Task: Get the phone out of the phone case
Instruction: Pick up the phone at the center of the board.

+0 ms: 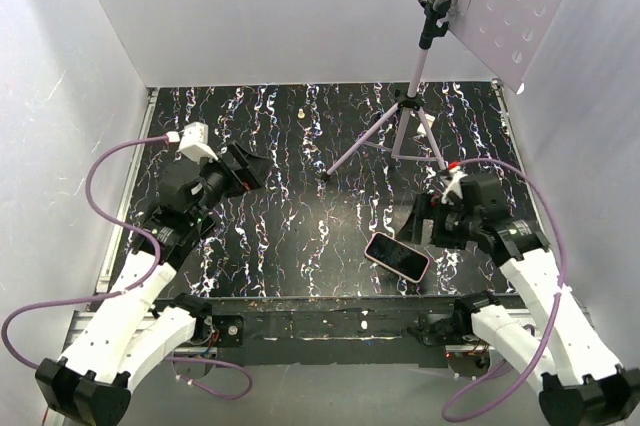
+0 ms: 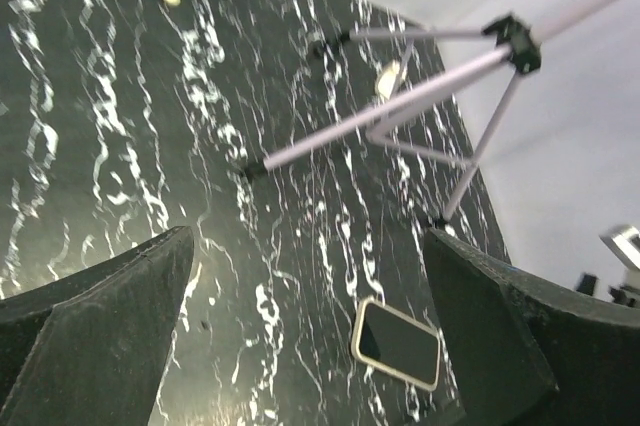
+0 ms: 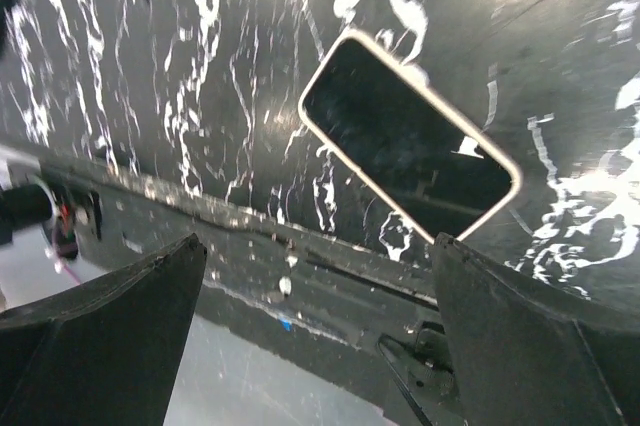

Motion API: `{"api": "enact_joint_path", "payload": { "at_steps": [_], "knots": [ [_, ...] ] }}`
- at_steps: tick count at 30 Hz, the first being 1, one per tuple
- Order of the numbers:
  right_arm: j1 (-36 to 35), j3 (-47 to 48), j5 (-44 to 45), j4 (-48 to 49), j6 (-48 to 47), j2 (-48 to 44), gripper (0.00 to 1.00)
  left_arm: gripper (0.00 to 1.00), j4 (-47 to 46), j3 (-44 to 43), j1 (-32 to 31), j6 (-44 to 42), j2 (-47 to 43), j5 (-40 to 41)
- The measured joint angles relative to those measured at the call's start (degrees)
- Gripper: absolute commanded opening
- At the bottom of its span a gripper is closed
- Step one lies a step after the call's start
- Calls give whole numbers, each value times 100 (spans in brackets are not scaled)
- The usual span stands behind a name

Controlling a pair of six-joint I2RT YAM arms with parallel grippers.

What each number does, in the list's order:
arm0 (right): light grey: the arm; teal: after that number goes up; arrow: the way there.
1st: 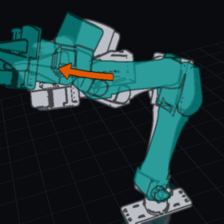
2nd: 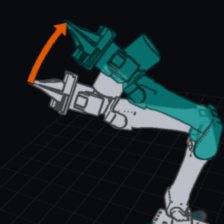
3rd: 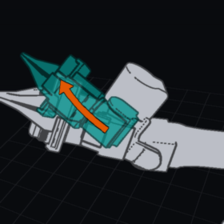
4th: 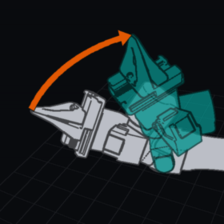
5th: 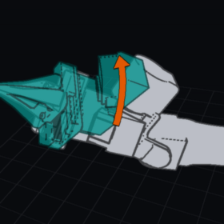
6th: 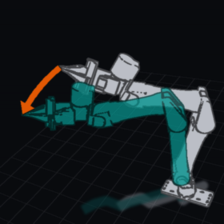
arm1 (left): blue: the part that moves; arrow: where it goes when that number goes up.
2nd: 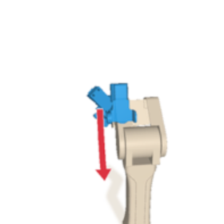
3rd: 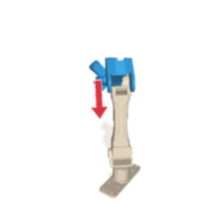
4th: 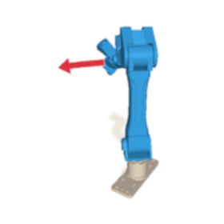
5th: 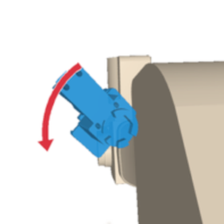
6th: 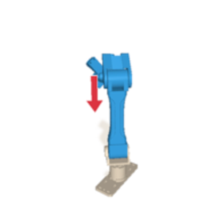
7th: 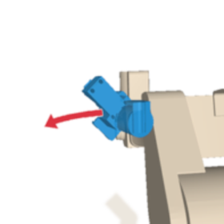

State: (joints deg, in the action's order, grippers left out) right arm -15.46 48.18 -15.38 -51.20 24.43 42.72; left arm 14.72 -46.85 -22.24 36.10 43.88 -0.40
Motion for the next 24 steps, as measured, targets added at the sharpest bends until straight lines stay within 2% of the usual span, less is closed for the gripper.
{"api": "enact_joint_path", "payload": {
  "at_steps": [4, 7, 13, 15, 24],
  "knots": [
    [-1047, -223, 251, 348, 105, 527, 100, 100, -184, 422, 0, 214, 203, -586],
    [-1641, -37, 409, 520, -149, 1403, 100, 100, -304, 728, -2, 367, 295, -949],
    [-1965, 682, 754, 385, -1073, 3257, 100, 100, -605, 1165, -120, 551, 352, -1405],
    [-2065, 949, 826, 339, -1412, 3703, 96, 100, -632, 1257, -155, 535, 330, -1469],
    [-2245, 1102, 1001, 479, -2507, 4590, 96, 99, -636, 1316, -164, 400, -129, -1707]
  ]
}}
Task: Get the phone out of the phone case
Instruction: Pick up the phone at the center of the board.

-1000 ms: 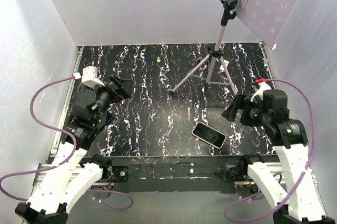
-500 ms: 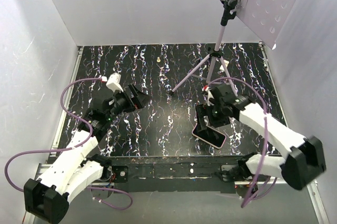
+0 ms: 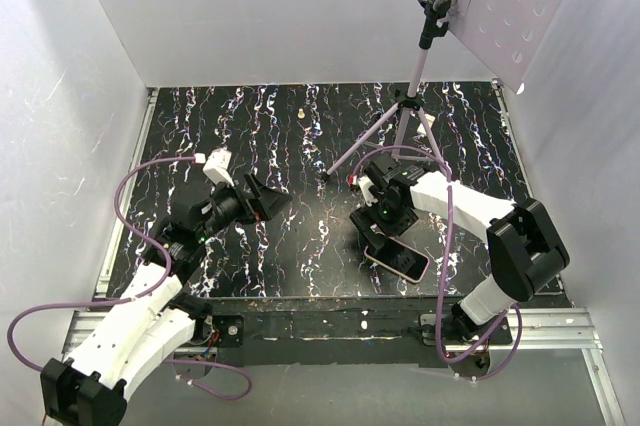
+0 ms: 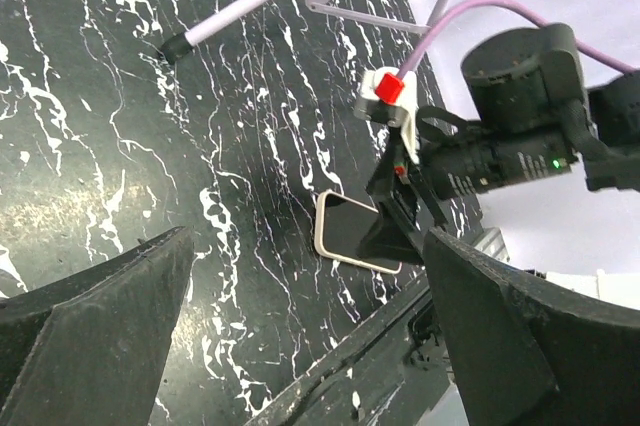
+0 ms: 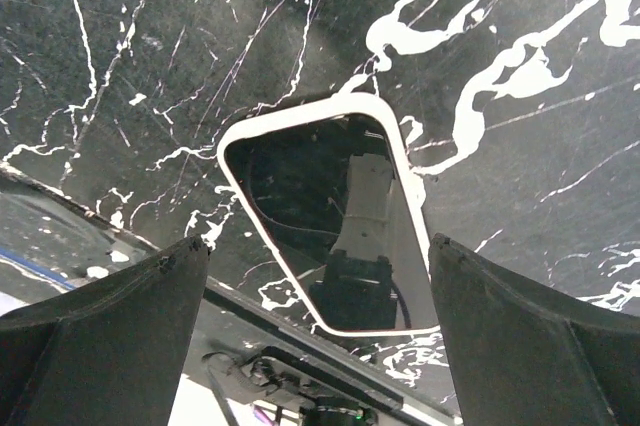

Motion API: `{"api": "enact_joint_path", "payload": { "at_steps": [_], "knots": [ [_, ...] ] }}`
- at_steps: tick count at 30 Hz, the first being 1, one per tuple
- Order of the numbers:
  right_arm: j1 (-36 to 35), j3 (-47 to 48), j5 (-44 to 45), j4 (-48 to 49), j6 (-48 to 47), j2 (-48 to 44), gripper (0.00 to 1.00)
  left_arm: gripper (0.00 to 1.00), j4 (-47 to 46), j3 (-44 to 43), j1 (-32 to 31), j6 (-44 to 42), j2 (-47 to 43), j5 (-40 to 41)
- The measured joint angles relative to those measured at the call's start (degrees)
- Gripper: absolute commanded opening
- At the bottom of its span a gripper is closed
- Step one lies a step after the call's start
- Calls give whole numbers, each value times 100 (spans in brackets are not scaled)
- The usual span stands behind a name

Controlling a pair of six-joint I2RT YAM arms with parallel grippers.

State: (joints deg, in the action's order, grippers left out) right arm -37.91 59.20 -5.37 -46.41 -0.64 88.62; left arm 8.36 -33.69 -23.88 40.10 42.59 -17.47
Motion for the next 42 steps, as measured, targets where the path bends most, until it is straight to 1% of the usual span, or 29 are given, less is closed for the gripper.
{"api": "enact_joint_path", "payload": {
  "at_steps": [4, 16, 20, 25, 27, 29, 30, 31, 35, 36, 37, 39, 42],
  "knots": [
    [-11, -7, 2, 146, -289, 164, 96, 100, 26, 210, 0, -7, -297, -101],
    [-236, -170, 76, 511, -610, 654, 98, 100, 205, 227, 0, -168, -404, -162],
    [-376, -164, 262, 507, -610, 708, 94, 100, 291, 227, 0, -264, -442, -164],
    [-658, -79, 820, 450, -555, 885, 80, 100, 389, 227, 0, -256, -457, -160],
    [-765, -4, 935, 387, -551, 966, 70, 100, 437, 232, 0, -212, -487, -140],
    [-822, 70, 1036, 295, -540, 1025, 57, 100, 566, 245, 0, -101, -525, -68],
    [-844, 94, 1071, 271, -533, 1043, 48, 99, 623, 256, 0, -39, -531, -37],
    [-866, 105, 1084, 264, -531, 1051, 41, 96, 662, 297, 0, 57, -531, -26],
    [-894, 105, 1106, 271, -509, 1038, 20, 93, 706, 643, 2, 590, -446, -138],
    [-898, 105, 1115, 271, -503, 1034, 9, 92, 691, 780, 0, 772, -404, -216],
    [-901, 105, 1123, 271, -479, 1032, 2, 92, 638, 909, -4, 922, -374, -291],
    [-898, 118, 1137, 264, -369, 1032, 1, 92, 560, 1143, -39, 1189, -334, -407],
    [-898, 289, 1255, 330, 31, 1115, 1, 90, 387, 1335, -195, 1541, -166, -566]
  ]
}}
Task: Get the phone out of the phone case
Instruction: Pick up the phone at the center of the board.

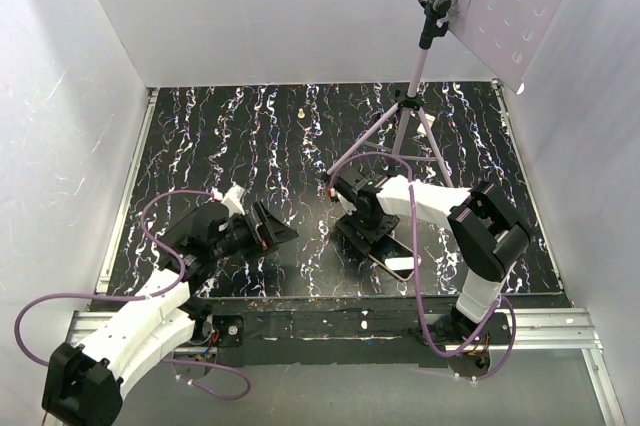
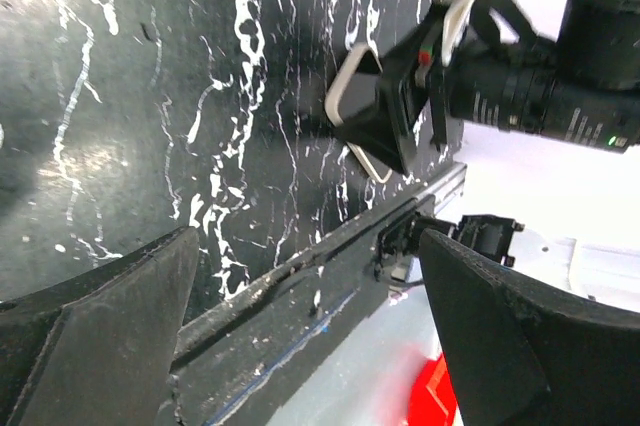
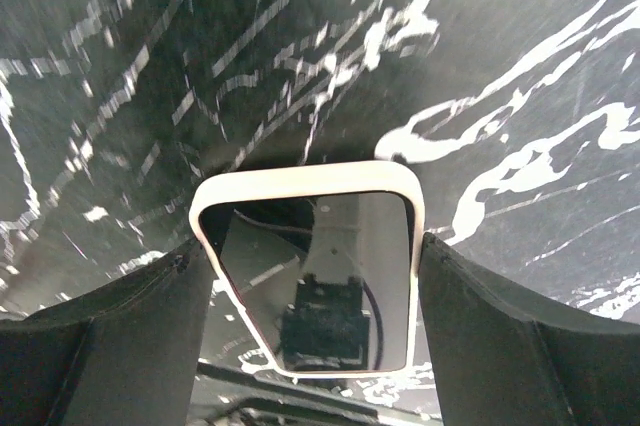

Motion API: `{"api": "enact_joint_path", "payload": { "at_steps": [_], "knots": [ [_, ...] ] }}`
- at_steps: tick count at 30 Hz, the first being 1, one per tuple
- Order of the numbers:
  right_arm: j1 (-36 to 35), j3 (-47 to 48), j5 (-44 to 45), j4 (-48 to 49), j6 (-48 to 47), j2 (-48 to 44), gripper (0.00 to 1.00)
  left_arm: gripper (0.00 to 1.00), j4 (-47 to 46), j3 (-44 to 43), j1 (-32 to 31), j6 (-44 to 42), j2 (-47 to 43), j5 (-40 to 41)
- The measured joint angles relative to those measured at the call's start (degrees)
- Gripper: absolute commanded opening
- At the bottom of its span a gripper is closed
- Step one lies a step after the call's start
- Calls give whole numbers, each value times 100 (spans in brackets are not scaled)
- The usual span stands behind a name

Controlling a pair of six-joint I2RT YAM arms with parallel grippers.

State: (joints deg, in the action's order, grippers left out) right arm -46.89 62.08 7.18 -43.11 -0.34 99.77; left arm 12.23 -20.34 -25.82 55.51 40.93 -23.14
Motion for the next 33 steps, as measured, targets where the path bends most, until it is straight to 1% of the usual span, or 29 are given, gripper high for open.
{"api": "enact_joint_path", "payload": {
  "at_steps": [4, 6, 9, 11, 14, 16, 20, 24, 27, 33],
  "knots": [
    [50, 208, 66, 361, 691, 114, 1, 87, -393, 26, -393, 308, 389, -48],
    [103, 210, 61, 564, 1064, 114, 1, 82, -588, 26, -632, 398, 627, -48],
    [195, 170, -44, 857, 1600, 90, 1, 72, -815, 24, -918, 402, 1060, -52],
    [284, 7, -181, 1145, 1917, -33, 1, 68, -929, 22, -1008, 306, 1305, -50],
    [522, -540, -616, 1670, 2385, -535, 1, 66, -1209, 22, -1113, 79, 1554, -13],
    [662, -896, -870, 1926, 2623, -931, 1, 65, -1429, 28, -1154, -17, 1613, 13],
    [909, -1705, -1082, 2404, 3042, -2044, 1, 65, -2079, 94, -1241, -144, 1816, 24],
    [955, -2079, -1172, 2511, 3359, -2830, 1, 72, -2629, 107, -1436, -243, 2267, 17],
    [1029, -2166, -1338, 2577, 3552, -3091, 1, 77, -2817, 61, -1655, -450, 2588, 22],
    [1176, -2168, -1659, 2750, 3783, -3141, 1, 79, -3213, -199, -1917, -1064, 3128, 90]
  ]
}}
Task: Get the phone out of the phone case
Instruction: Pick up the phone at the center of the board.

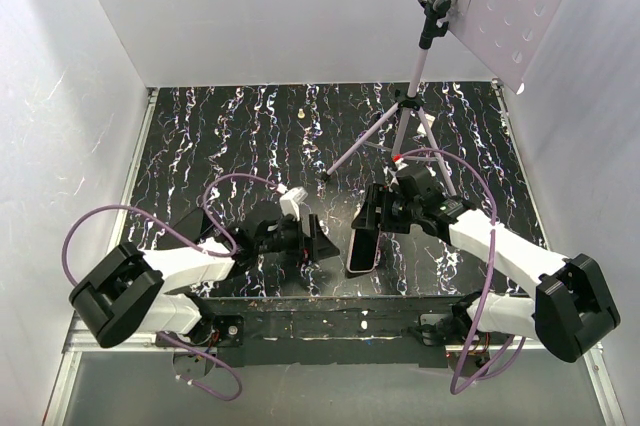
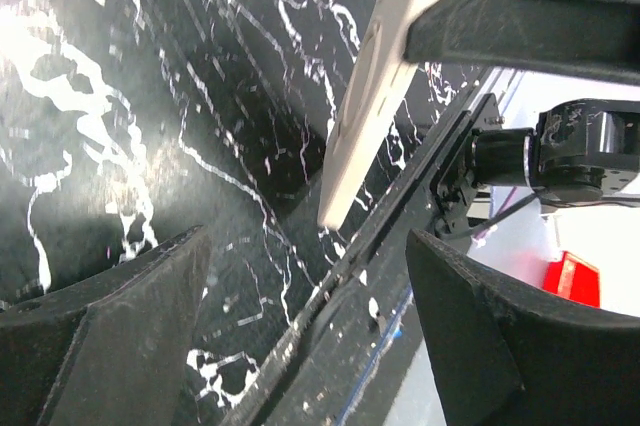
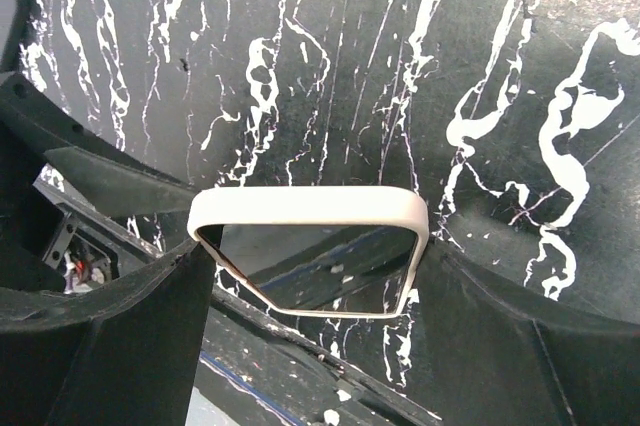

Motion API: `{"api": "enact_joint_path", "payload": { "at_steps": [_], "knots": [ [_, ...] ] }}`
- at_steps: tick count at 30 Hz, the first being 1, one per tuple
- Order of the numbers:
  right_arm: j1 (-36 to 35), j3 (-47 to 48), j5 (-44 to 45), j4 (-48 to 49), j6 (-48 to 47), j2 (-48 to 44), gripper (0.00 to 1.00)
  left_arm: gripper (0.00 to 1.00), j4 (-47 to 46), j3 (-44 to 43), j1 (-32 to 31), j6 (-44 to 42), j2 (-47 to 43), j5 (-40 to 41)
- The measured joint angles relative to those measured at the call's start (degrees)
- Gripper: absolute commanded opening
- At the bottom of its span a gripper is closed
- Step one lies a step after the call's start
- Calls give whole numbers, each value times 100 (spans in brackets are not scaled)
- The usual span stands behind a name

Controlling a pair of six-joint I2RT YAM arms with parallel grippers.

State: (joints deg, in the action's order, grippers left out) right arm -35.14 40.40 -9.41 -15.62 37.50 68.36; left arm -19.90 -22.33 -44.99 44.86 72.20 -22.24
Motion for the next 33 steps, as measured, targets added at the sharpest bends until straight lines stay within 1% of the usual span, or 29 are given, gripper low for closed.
{"api": "enact_joint_path", "payload": {
  "at_steps": [7, 10, 12, 13, 15, 18, 19, 20, 22, 25, 26, 28, 31, 33],
  "knots": [
    [48, 0, -330, 79, 170, -15, 1, 78, -601, -260, -229, -855, 490, 127],
    [52, 0, -452, 76, 232, -101, 1, 75, -953, -258, -304, -1176, 667, 144],
    [52, -2, -538, 81, 289, -199, 1, 70, -1200, -260, -332, -1279, 817, 140],
    [52, -11, -590, 92, 321, -256, 1, 65, -1333, -269, -363, -1303, 927, 138],
    [52, -103, -717, 210, 424, -420, 1, 47, -1591, -341, -409, -1329, 1266, 90],
    [61, -247, -789, 267, 551, -531, 1, 13, -1742, -577, -505, -1270, 1670, -57],
    [70, -271, -809, 260, 588, -531, 6, 3, -1759, -654, -533, -1241, 1733, -83],
    [87, -273, -857, 236, 643, -531, 21, 0, -1744, -699, -555, -1189, 1757, -61],
    [87, -234, -933, 186, 675, -566, 39, 0, -1683, -708, -562, -1082, 1703, 0],
    [74, -79, -787, -181, 605, -732, 60, 0, -1300, -704, -562, -962, 1355, 168],
    [74, -22, -660, -354, 531, -887, 64, 0, -1158, -704, -562, -933, 1198, 212],
    [79, 44, -437, -621, 415, -1268, 67, 0, -754, -704, -555, -883, 708, 273],
    [92, 142, -127, -992, 221, -1945, 68, 0, -256, -721, -518, -796, 103, 299],
    [98, 173, -46, -1137, 63, -2422, 67, 0, 79, -721, -426, -636, -361, 245]
  ]
}}
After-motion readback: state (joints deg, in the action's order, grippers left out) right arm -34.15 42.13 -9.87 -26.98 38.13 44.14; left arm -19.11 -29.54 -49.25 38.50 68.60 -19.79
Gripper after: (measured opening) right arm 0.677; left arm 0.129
